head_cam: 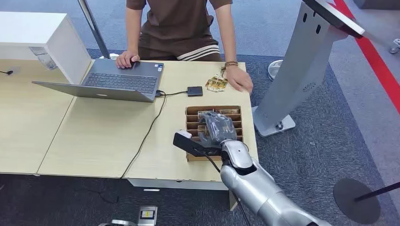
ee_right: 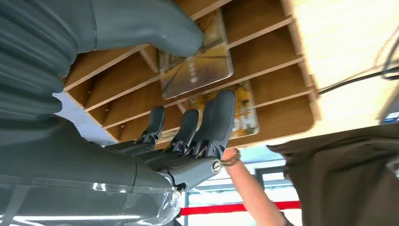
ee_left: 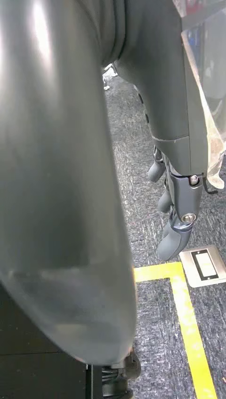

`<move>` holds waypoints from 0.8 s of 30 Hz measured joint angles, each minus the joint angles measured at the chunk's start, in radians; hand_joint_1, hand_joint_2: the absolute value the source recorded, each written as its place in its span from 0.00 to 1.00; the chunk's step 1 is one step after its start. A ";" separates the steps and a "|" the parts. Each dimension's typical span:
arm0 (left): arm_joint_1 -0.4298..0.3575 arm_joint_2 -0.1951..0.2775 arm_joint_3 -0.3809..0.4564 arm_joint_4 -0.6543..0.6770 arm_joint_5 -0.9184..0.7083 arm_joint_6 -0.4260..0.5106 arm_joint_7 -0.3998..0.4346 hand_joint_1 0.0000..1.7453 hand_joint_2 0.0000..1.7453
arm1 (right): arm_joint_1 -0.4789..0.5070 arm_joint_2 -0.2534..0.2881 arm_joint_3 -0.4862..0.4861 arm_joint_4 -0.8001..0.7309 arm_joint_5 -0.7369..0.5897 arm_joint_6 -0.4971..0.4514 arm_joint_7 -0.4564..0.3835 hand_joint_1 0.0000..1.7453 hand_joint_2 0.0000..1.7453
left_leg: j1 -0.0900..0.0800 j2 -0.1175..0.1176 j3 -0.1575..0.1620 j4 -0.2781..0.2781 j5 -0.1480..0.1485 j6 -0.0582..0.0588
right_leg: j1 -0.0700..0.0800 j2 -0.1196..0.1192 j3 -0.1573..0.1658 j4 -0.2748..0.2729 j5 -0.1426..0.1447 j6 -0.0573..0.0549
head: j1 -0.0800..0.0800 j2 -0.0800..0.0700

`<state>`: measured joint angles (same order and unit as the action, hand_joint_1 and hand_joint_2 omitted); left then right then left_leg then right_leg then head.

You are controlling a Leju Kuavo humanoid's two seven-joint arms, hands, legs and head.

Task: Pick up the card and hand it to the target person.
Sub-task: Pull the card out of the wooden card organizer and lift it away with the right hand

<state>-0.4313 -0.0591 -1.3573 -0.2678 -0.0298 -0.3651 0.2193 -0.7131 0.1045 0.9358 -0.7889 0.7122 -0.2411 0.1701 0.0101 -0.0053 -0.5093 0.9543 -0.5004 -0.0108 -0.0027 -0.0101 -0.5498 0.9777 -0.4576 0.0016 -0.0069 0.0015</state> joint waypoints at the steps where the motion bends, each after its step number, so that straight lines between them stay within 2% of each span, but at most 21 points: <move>1: 0.000 0.000 0.000 0.000 0.000 0.000 0.000 0.00 0.00 | 0.000 0.000 0.000 0.000 0.000 0.000 0.000 0.49 1.00 | 0.000 0.000 0.000 0.000 0.000 0.000 | 0.000 0.000 0.000 0.000 0.000 0.000 | 0.000 0.000; 24: 0.000 0.000 0.000 0.000 0.000 0.001 0.000 0.00 0.00 | 0.002 0.000 0.002 -0.002 0.001 0.000 -0.001 0.48 1.00 | 0.000 0.000 0.000 0.000 0.000 0.000 | 0.000 0.000 0.000 0.000 0.000 0.000 | 0.000 0.000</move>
<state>-0.4313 -0.0591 -1.3573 -0.2678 -0.0298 -0.3641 0.2193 -0.7113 0.1045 0.9373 -0.7908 0.7132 -0.2411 0.1694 0.0101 -0.0053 -0.5093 0.9542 -0.5004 -0.0108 -0.0027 -0.0101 -0.5498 0.9777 -0.4576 0.0016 -0.0069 0.0015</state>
